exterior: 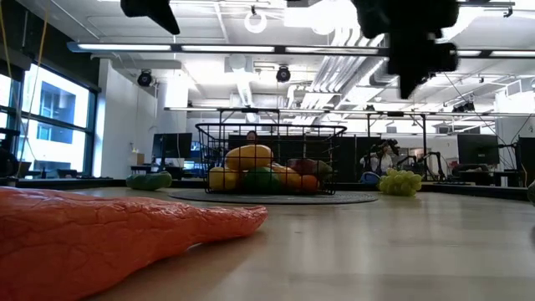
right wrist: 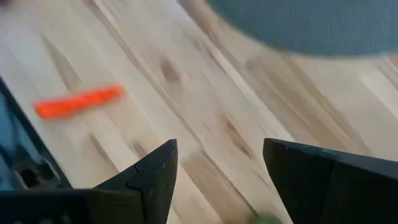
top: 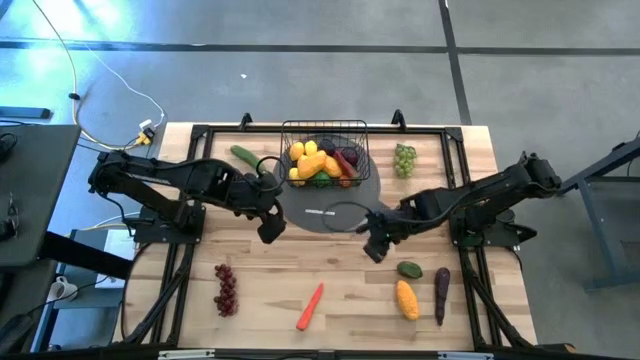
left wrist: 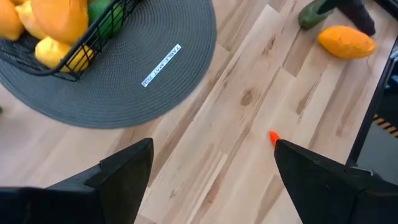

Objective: Build produce basket
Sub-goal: Put the orange carrot into the basket

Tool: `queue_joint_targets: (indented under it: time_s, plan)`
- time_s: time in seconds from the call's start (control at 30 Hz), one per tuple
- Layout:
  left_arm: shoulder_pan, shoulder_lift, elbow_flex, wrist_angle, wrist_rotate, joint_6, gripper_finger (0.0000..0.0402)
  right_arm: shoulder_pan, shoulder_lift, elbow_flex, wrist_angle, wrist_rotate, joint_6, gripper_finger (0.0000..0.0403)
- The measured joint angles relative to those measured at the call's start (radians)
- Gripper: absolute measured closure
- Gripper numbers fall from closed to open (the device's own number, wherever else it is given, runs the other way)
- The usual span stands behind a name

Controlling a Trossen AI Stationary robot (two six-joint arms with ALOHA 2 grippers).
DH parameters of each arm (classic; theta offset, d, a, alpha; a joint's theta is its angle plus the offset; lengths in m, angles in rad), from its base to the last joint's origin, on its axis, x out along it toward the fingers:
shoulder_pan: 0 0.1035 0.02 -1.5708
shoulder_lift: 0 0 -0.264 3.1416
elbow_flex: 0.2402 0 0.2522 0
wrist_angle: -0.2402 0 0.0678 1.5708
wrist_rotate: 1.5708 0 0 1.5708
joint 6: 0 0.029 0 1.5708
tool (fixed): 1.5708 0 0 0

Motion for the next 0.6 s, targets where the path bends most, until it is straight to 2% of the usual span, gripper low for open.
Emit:
queue_joint_targets:
  time_s: [0.27, 0.43, 0.6]
  plan:
    - [0.0, 0.0, 0.0, -0.003, 0.007, -0.063, 0.0076, 0.089, 0.0, 0.0, -0.18, -0.007, 0.002, 0.0183]
    - [0.0, 0.0, 0.0, -0.003, 0.009, -0.08, 0.0076, 0.124, 0.0, 0.0, -0.198, -0.017, 0.001, 0.0183]
    - [-0.031, 0.007, 0.0, -0.001, 0.01, -0.203, 0.0076, 0.138, 0.0, 0.0, -0.198, -0.016, 0.003, 0.0182]
